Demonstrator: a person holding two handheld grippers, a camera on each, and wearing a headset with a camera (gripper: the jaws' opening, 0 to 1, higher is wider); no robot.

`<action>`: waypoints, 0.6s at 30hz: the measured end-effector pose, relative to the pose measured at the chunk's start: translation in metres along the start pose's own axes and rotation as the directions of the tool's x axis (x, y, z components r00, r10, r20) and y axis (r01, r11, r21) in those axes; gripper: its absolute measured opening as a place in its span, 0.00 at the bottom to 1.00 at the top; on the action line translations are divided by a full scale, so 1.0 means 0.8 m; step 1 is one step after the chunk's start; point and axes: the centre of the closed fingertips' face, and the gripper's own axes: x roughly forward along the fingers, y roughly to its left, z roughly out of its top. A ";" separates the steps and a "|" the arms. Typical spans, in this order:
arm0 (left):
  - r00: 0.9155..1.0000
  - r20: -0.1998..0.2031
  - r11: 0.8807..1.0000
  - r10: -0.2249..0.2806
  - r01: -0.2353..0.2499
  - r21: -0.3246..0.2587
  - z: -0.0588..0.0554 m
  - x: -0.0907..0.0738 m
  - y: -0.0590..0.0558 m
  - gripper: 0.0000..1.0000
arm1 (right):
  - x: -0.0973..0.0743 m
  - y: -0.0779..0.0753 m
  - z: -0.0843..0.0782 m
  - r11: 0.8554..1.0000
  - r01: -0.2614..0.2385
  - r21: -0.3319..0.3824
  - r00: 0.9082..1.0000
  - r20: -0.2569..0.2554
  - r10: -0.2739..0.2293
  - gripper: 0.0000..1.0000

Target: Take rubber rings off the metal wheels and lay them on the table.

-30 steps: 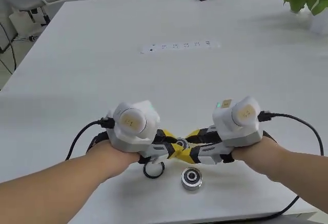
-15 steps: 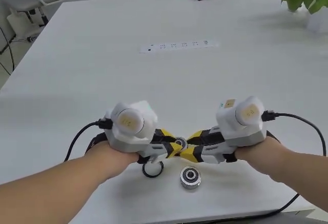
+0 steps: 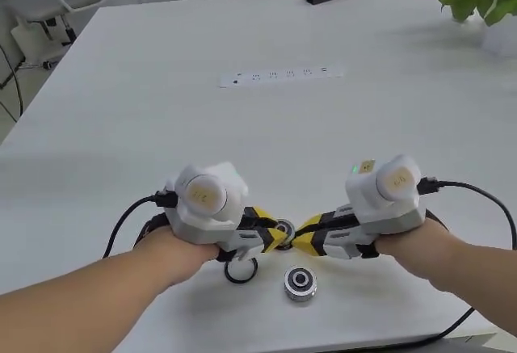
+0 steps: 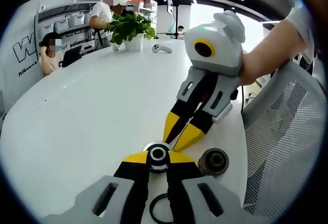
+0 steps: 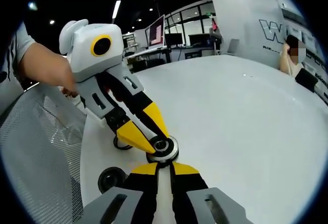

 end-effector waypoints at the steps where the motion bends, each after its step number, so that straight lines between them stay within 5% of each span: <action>1: 1.000 0.000 1.000 0.000 0.000 0.000 0.000 0.000 0.000 0.07 | 0.000 0.000 0.000 1.000 0.000 0.001 1.000 0.000 0.000 0.05; 18: 1.000 -0.004 1.000 0.007 -0.007 0.000 0.000 0.000 -0.001 0.07 | -0.006 -0.007 -0.001 0.984 -0.004 0.176 1.000 0.024 0.000 0.00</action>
